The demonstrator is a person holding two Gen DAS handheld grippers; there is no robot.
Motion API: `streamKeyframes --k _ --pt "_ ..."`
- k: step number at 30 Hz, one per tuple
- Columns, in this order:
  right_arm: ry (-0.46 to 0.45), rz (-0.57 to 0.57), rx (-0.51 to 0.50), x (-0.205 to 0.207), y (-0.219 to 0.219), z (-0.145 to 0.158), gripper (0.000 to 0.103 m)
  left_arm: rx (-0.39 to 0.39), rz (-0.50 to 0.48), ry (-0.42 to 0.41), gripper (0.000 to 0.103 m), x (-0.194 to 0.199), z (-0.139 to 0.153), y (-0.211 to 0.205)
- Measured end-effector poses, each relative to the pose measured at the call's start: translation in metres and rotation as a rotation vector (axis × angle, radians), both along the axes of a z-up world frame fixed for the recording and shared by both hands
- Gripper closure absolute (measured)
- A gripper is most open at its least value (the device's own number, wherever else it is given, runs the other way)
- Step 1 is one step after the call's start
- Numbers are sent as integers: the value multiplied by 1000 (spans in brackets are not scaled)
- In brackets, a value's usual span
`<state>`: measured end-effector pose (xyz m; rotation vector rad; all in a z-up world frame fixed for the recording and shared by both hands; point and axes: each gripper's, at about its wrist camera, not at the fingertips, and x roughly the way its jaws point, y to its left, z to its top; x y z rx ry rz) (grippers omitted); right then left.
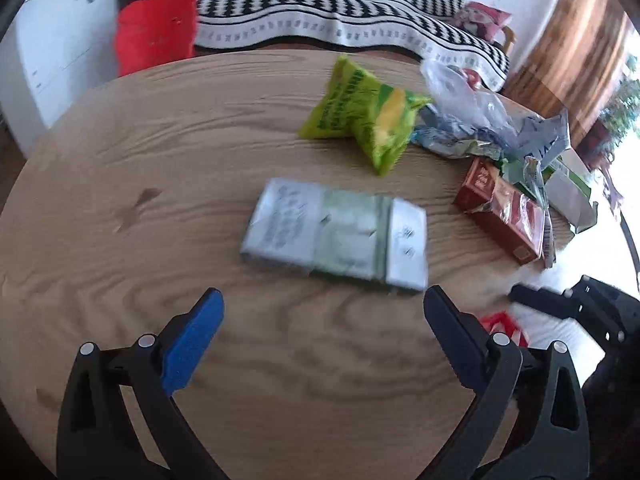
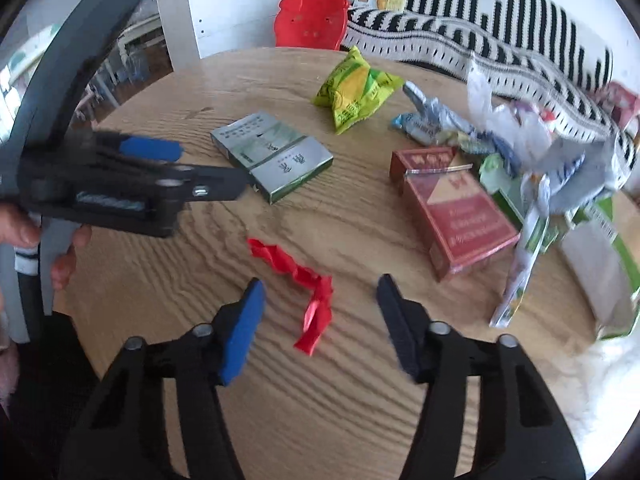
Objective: Collect trash
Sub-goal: 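Return both grippers to the table, right gripper reaching toward the red ribbon, then grasp the red ribbon with the right gripper while the left pushes the white-green cigarette box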
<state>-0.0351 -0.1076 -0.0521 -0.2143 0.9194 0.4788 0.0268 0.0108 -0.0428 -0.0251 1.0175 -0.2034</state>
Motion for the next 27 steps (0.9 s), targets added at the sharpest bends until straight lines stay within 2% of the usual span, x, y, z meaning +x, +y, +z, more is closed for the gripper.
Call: streamKeyframes --k 1,4,10,13,15,19,21,24,27 --pt "-7 -5 -2 1 0 0 66 -1 -11 2 6 5 -1 -3" --pt "-13 -14 15 1 -4 1 75 28 -29 3 6 18 -3 -11" --pt "-19 -13 41 -2 -8 1 75 33 -39 -2 6 37 -4 -8" --pt "-27 -7 37 -3 -9 2 75 8 -40 2 6 37 -2 -5" --pt "-30 -8 39 -3 -10 2 75 26 -32 2 6 38 -3 -5" --pt "-32 -10 37 -3 -11 2 75 42 13 6 6 42 -4 7" --pt "-32 -14 38 -3 -12 2 75 40 65 10 6 43 -3 21" --pt "-35 -18 39 -2 -14 2 75 -15 106 0 6 39 4 32" --pt "-44 -22 31 -1 -13 2 75 -50 76 -28 6 33 18 13"
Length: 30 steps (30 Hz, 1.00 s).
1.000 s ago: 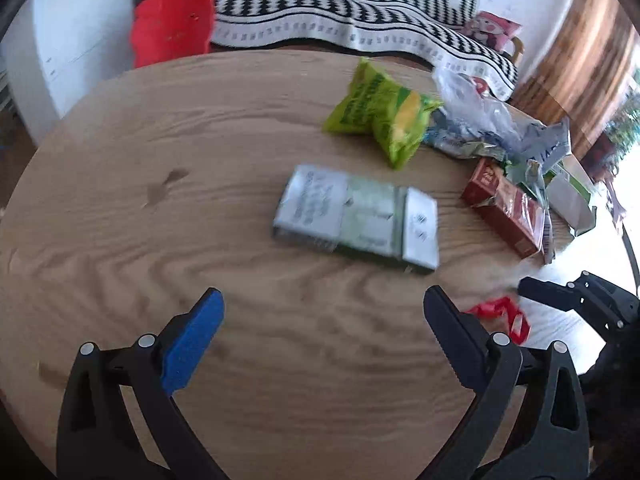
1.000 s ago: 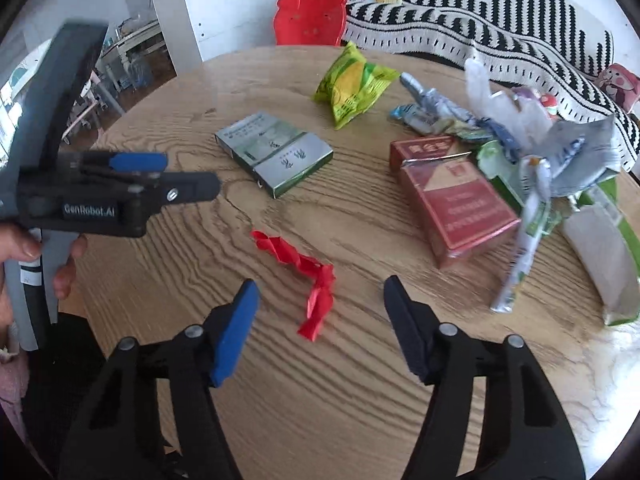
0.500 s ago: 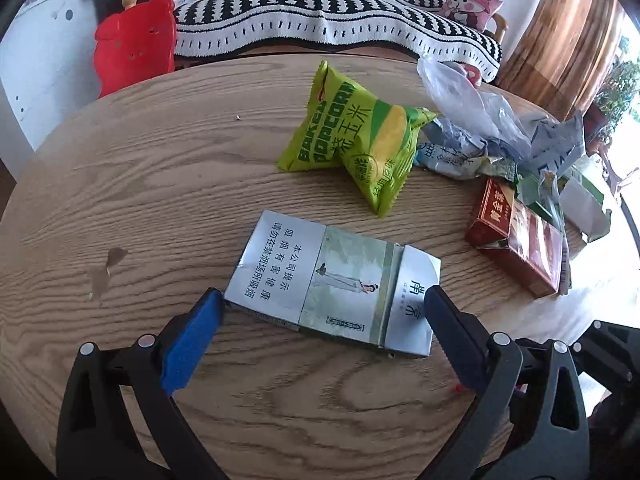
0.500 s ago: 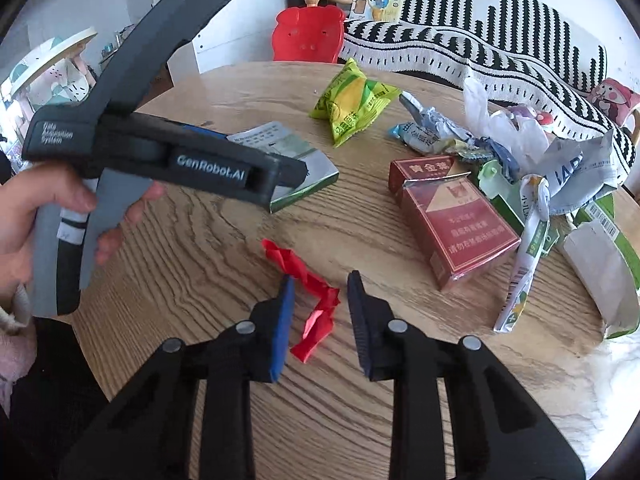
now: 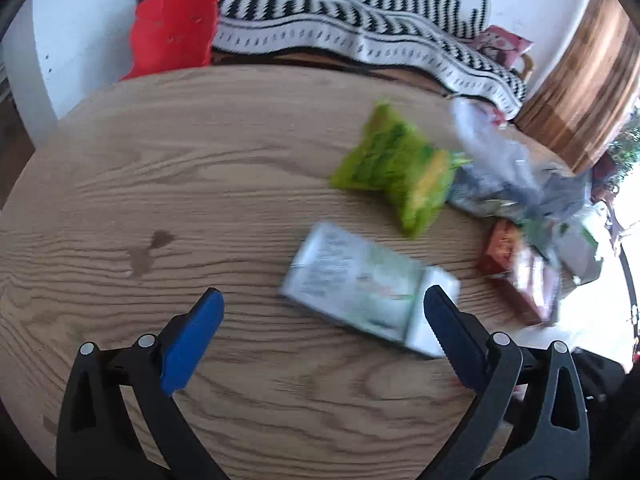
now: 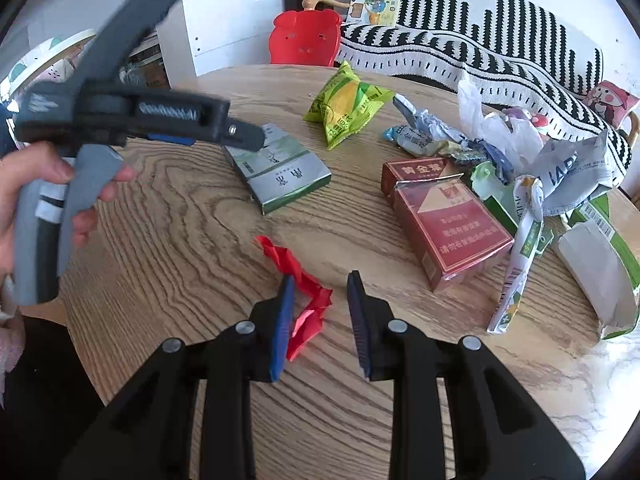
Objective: Collect trash
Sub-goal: 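Grasp the red ribbon with the right gripper while the left pushes the white-green cigarette box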
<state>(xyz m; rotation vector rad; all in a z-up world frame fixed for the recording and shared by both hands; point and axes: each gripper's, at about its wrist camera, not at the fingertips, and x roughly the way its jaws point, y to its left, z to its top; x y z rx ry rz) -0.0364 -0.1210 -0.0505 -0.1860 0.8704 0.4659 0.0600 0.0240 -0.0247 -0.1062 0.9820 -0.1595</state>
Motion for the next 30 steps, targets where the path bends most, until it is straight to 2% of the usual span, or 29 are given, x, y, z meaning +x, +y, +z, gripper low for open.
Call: streamKeyframes --k 4,7,13,18,21,27,28,30 --pt "-10 0 -15 -3 -1 0 75 50 -88 -8 6 5 0 -50" --pt "-12 2 -14 -3 -4 -1 75 114 -80 8 6 16 -8 -69" --pt "-23 4 -25 -8 -5 -1 75 157 -37 25 6 25 -16 -65" --pt "-14 -38 -6 -9 -11 -1 75 215 -76 51 6 6 -16 -51" --pt "-15 -52 -4 -11 -12 -1 75 256 -64 61 6 -6 -19 -34" --pt "-24 -61 -12 -17 -8 0 75 101 7 62 6 -13 -11 -15" --pt "-26 -56 -15 -18 -8 0 75 97 7 65 6 -12 -12 -20" --pt "-31 -46 -25 -20 -8 0 75 136 11 61 6 -8 -14 -27"
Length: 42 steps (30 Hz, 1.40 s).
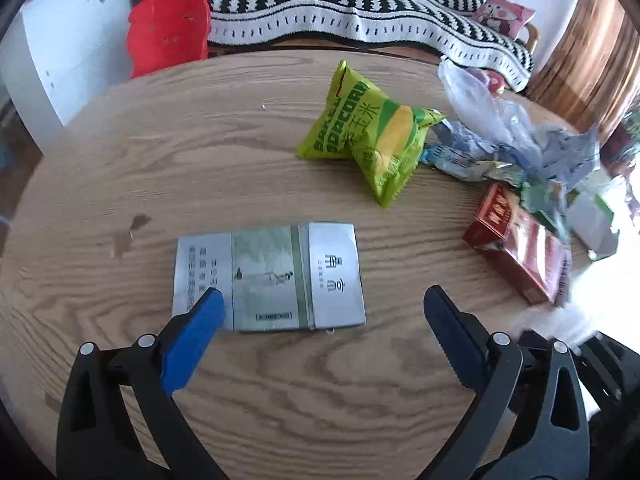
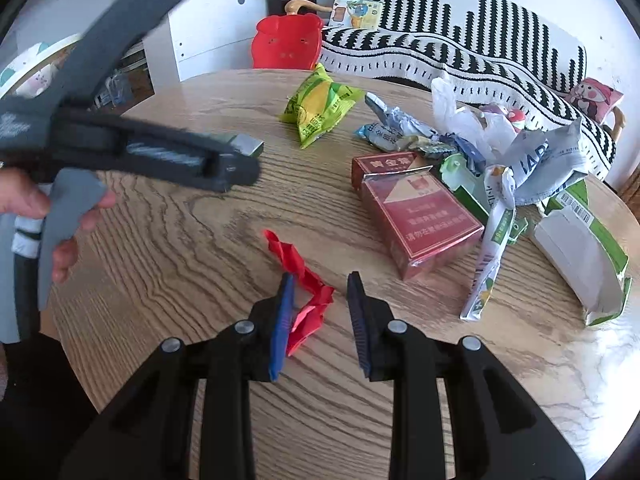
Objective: Collect trash
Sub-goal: 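Grasp the red ribbon with the right gripper while the left pushes the white-green cigarette box, then close the left gripper on the white-green cigarette box and lift it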
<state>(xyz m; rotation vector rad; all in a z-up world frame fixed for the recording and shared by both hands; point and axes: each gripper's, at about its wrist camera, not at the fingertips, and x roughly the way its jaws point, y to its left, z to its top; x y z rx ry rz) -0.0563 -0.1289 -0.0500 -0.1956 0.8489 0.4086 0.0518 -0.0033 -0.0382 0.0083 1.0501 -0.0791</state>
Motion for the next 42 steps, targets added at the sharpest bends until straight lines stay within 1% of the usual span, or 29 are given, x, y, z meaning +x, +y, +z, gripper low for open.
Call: streamKeyframes --k 4,6,7,9,12,14,15,16,18,21,27,30,32,34,37,38,42 --pt "-1 18 -3 -3 -3 1 76 79 -20 -1 6 3 -4 -7" --pt "4 11 9 -3 -7 1 75 140 -11 -12 5 4 -9 -4" --pt "8 9 17 -3 -8 1 75 138 -6 -39 5 4 -11 0" --pt "9 11 18 -3 -9 1 75 137 4 -45 5 6 -10 7" --pt "11 15 21 -2 -10 1 75 133 -3 -87 5 5 -11 14" --pt "9 14 20 -2 -12 2 78 129 -10 -84 6 5 -10 15" --pt "10 13 23 -2 -13 2 85 127 -18 -89 14 5 -10 14" --pt "10 10 25 0 -13 2 86 134 -29 -113 26 1 -7 12" --pt "9 -2 31 1 -14 2 86 156 -56 -132 77 -2 -2 2" --pt "3 -7 31 3 -13 2 87 168 -41 -135 78 0 -1 0" --pt "-2 4 14 4 -9 2 87 153 -55 -155 78 -4 5 -6" --pt "-2 3 13 3 -9 2 87 127 -64 -173 78 -7 12 -7" --pt "-1 0 14 3 -9 2 87 90 -68 -183 78 -11 16 -2" --pt "0 -6 19 4 -9 2 87 28 -67 -215 78 -19 26 10" --pt "-1 -15 19 4 -9 1 87 -96 -44 -261 78 -29 43 31" --pt "-3 -21 19 5 -10 1 87 -124 -31 -275 78 -31 47 37" --pt "-24 -42 36 4 -12 5 87 -172 -3 -299 78 -33 56 47"
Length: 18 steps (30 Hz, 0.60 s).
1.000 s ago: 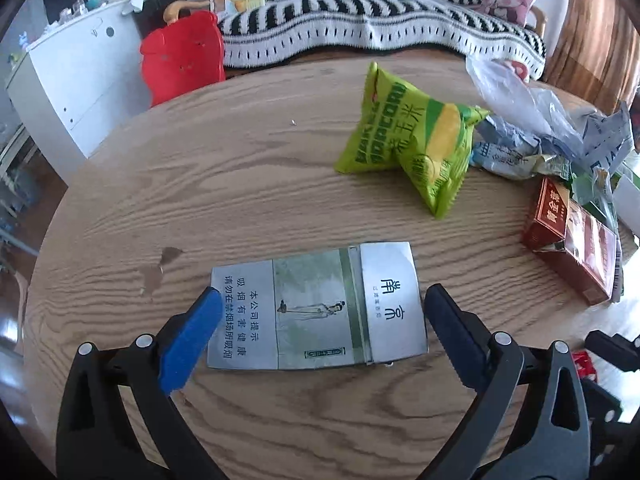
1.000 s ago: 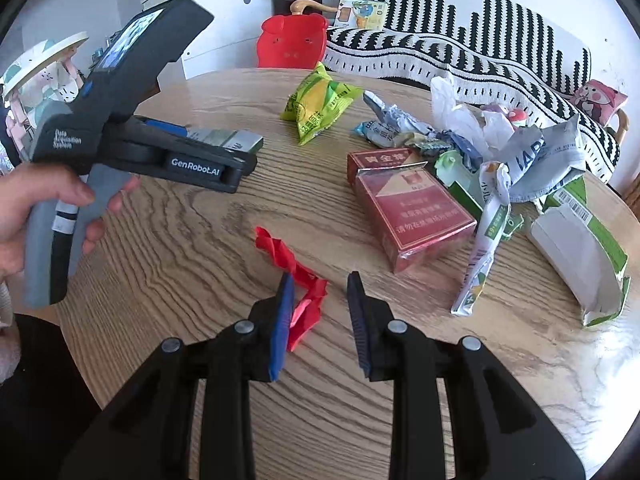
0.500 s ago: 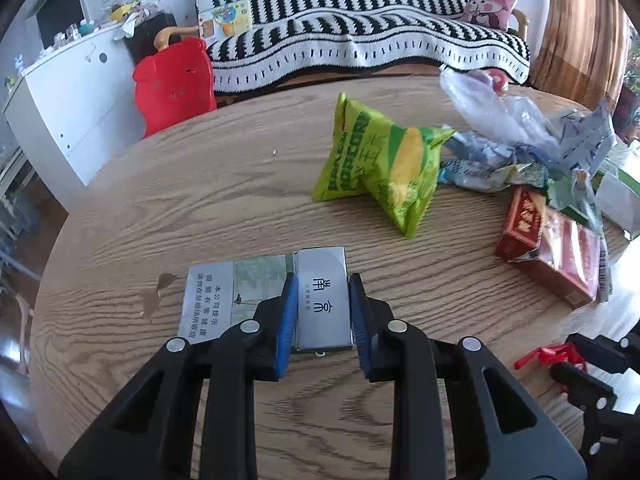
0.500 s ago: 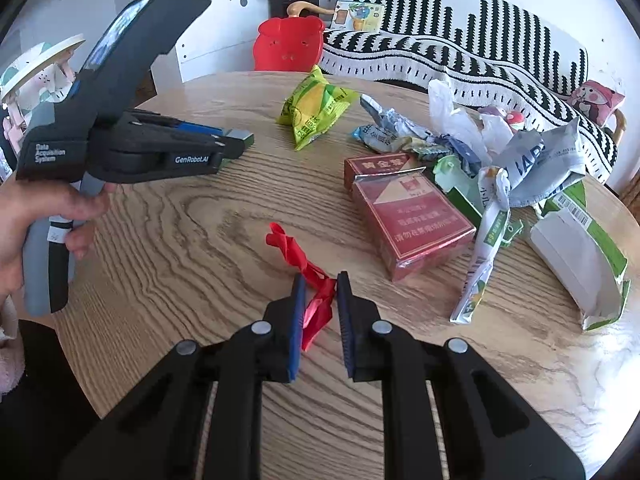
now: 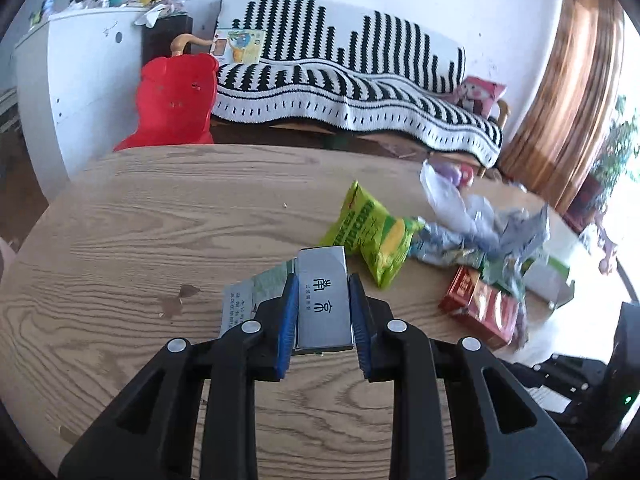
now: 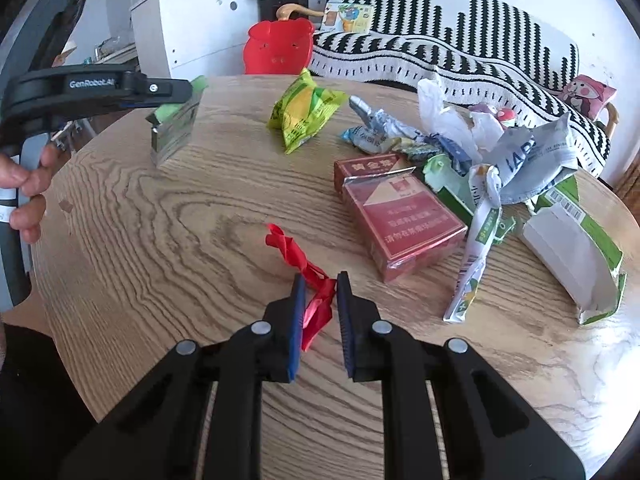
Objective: Collect trash
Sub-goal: 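Close the left gripper on the white-green cigarette box and lift it, then carry the box and ribbon over the black bin and release both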
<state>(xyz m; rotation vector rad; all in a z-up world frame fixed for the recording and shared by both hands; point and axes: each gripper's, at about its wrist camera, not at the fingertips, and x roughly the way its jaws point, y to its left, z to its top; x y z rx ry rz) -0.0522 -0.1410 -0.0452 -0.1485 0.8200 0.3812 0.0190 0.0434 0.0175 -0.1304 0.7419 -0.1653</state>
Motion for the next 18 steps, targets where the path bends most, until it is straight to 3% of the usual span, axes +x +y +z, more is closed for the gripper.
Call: streamKeyframes --k 6,11,14,18 --pt "-42 -59 78 -4 -17 12 87 6 -20 -1 78 2 2 -13" --pt "-51 -110 203 -12 -52 32 87 -14 -62 -18 78 -9 10 -37" --pt "-84 -154 266 -35 -91 58 87 -16 -125 -64 78 -26 28 -68" --pt "-180 -266 288 -92 -172 100 87 -56 -302 -103 78 -66 53 -146"
